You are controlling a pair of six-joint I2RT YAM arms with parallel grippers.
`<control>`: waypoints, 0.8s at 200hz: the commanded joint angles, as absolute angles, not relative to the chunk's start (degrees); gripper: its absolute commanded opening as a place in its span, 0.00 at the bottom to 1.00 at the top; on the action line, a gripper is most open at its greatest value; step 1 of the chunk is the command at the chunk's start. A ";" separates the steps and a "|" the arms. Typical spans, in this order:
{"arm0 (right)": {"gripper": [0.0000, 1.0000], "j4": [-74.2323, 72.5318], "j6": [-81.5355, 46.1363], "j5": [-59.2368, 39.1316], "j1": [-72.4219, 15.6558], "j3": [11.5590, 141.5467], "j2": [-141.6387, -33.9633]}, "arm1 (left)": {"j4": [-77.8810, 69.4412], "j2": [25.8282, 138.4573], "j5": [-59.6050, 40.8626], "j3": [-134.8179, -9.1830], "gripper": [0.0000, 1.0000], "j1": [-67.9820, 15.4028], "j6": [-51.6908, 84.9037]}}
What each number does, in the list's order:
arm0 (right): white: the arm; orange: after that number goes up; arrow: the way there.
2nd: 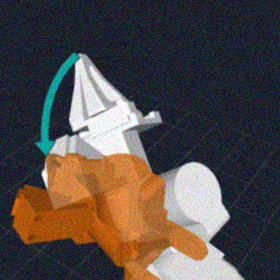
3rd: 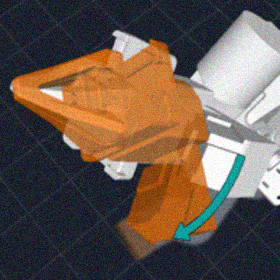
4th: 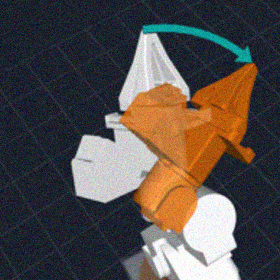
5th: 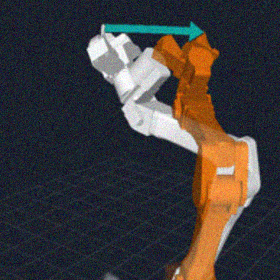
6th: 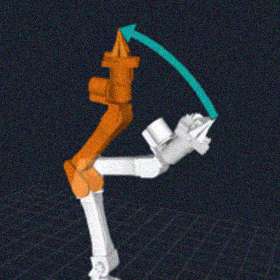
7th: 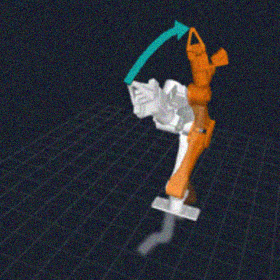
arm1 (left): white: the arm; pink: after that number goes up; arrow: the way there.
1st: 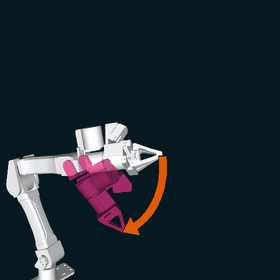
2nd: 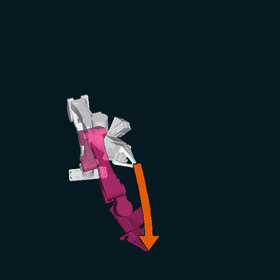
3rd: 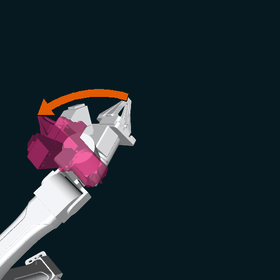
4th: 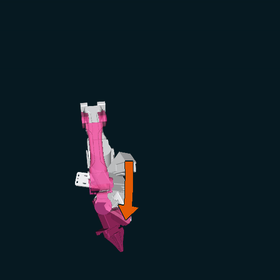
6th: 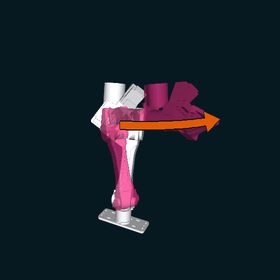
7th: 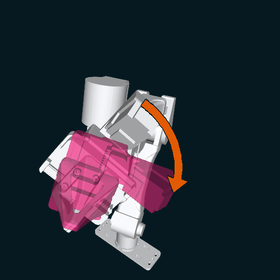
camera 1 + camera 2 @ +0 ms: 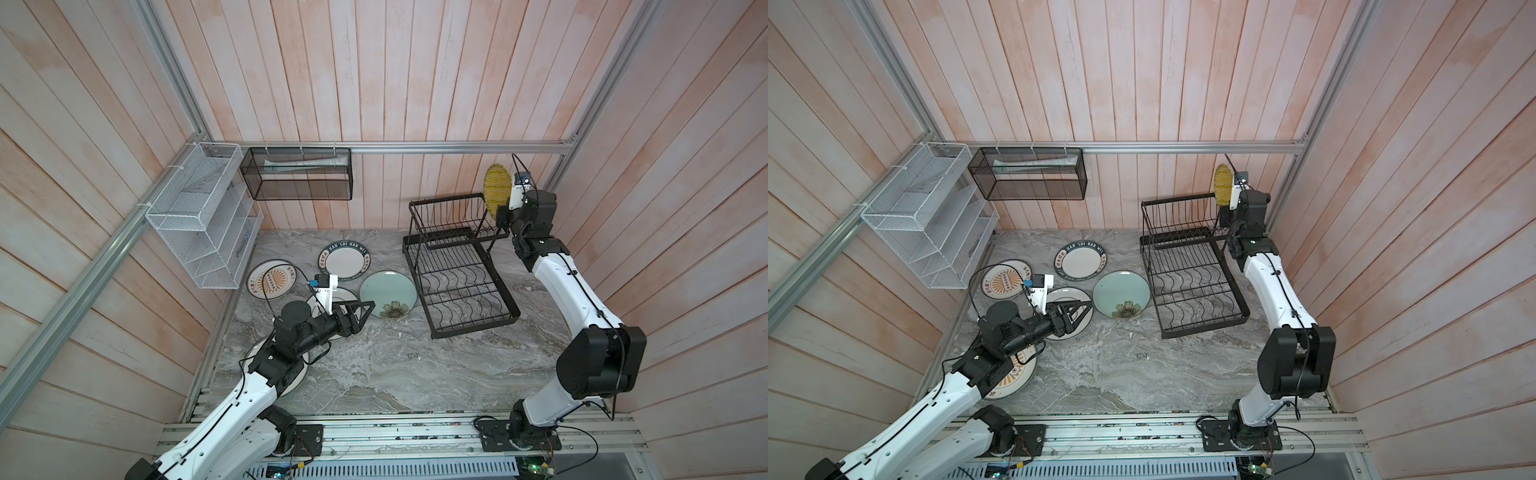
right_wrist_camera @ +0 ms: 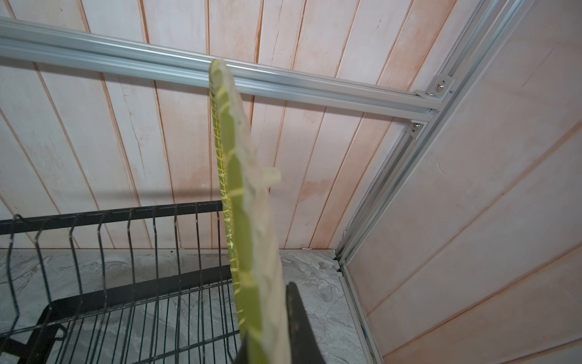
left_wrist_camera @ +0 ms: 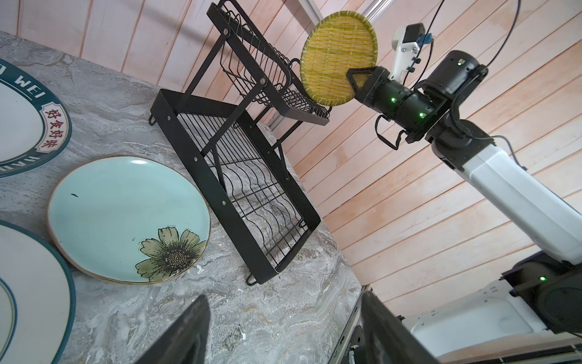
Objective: Load the plates into the dish rack
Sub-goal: 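Lower the tray into the upper rack slots with the right gripper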
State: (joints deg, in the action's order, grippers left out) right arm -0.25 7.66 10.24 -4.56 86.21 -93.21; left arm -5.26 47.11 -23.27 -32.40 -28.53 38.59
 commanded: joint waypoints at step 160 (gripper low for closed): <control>0.00 -3.68 11.85 12.65 -5.99 87.27 -96.24 | -4.28 46.34 -21.80 -33.25 0.76 -28.67 38.05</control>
State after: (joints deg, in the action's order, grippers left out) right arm -0.38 11.22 13.87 -5.85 86.67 -96.75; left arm -4.67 47.11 -22.20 -32.40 -28.53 38.59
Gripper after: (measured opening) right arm 0.086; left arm 0.761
